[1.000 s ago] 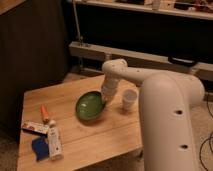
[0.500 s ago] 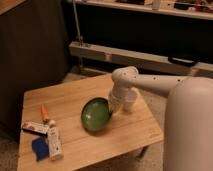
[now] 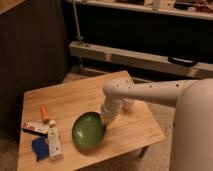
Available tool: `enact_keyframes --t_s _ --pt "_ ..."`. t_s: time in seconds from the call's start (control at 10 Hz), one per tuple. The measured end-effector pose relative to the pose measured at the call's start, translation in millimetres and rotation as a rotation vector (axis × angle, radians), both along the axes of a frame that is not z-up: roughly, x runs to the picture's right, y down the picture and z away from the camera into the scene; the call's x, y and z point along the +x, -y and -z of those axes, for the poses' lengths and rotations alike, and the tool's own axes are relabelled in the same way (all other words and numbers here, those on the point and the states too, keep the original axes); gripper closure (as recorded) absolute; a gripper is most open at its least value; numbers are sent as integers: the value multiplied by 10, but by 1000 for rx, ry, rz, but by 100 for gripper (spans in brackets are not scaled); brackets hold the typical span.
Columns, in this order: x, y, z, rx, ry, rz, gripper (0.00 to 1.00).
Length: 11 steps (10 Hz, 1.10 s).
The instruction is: Drag the ceramic bowl in a circle
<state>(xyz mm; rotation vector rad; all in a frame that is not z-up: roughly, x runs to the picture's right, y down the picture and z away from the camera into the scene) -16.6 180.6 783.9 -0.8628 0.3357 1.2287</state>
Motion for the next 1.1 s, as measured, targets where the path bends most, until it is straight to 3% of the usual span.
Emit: enact_keyframes --t_s 0.4,0.7,0.8,1.1 --pt "-624 317 -85 26 99 44 100" --pt "-918 690 -410 24 137 46 100" --pt "-987 844 -602 18 137 46 100" --pt "-959 1076 -1057 -5 84 42 100"
